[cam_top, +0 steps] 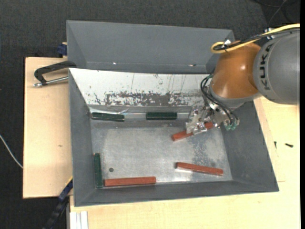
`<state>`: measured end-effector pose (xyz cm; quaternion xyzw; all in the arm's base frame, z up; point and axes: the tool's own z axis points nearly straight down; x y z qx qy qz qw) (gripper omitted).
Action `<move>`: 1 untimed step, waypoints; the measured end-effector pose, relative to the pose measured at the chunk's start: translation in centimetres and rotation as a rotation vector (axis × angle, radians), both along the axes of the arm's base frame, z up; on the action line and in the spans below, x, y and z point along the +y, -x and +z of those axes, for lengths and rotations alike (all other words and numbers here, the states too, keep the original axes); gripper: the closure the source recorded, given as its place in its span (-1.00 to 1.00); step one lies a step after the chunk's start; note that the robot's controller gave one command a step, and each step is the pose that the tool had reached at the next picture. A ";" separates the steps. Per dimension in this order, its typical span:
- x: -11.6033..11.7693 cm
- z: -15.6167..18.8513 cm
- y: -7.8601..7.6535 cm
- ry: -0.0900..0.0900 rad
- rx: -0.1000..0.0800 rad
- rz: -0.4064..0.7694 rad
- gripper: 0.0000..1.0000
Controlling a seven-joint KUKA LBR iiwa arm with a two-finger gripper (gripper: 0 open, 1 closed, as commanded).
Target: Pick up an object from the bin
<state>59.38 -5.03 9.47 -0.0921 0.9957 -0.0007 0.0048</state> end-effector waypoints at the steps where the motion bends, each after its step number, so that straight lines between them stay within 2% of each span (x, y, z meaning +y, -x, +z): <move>1: 0.1 -1.2 0.3 -0.001 -0.009 0.000 -1.00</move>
Offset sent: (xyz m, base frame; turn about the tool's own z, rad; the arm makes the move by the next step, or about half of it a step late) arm 0.0000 0.0000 0.0000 0.0000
